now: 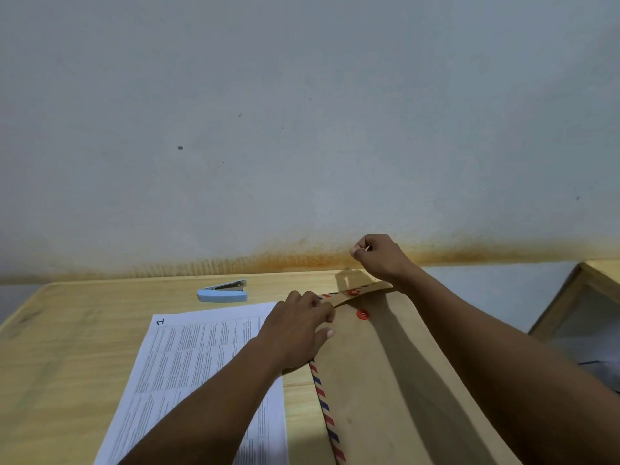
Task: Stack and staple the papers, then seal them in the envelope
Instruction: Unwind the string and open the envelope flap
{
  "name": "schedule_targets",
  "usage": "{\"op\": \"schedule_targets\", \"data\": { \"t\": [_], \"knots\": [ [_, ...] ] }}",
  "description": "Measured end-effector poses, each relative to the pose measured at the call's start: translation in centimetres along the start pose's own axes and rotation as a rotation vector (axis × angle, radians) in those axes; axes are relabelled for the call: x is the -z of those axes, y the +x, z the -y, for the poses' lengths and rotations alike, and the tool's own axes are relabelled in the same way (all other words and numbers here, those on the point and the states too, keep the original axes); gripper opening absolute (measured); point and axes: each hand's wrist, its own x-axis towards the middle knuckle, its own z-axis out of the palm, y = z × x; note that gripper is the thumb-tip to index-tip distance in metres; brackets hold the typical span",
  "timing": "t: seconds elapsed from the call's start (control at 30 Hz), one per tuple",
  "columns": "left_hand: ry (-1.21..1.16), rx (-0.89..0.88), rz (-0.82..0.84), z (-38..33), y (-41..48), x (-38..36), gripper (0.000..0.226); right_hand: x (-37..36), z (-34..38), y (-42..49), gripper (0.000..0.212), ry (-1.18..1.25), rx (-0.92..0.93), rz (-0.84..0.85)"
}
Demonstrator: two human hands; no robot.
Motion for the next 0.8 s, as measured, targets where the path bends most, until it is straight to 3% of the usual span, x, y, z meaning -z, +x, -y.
{"op": "schedule_targets", "data": {
  "t": [0.23, 0.33, 0.43, 0.53, 0.67, 0.8],
  "knots": [
    [0.012, 0.095, 0.147, 0.3, 0.6, 0.7, 0.060, 0.7, -0.4, 0.2, 0.016, -0.022, 0.023, 0.021],
    [-0.033, 0.090, 0.018, 0.5, 1.4, 1.9, 0.043, 1.4, -1.1, 0.1, 0.011, -0.303, 0.025, -0.032],
    [-0.288, 0.170, -0.161, 1.0, 2.4, 2.6, 0.036, 2.2, -1.1, -0.5, 0.043, -0.562, -0.010, -0.062],
    [-0.619, 0.225, -0.260, 0.8, 3.2, 4.5, 0.029, 2.9, -0.5, -1.0, 0.059, -0.584, 0.141, -0.049],
    [-0.857, 0.195, -0.270, 0.6, 3.5, 8.0, 0.025, 3.5, 1.2, -1.0, 0.038, -0.586, 0.216, 0.113],
    [-0.993, 0.221, -0.308, 0.6, 3.0, 11.0, 0.023, 4.3, 3.2, -1.1, 0.013, -0.448, 0.272, 0.098]
  ]
}}
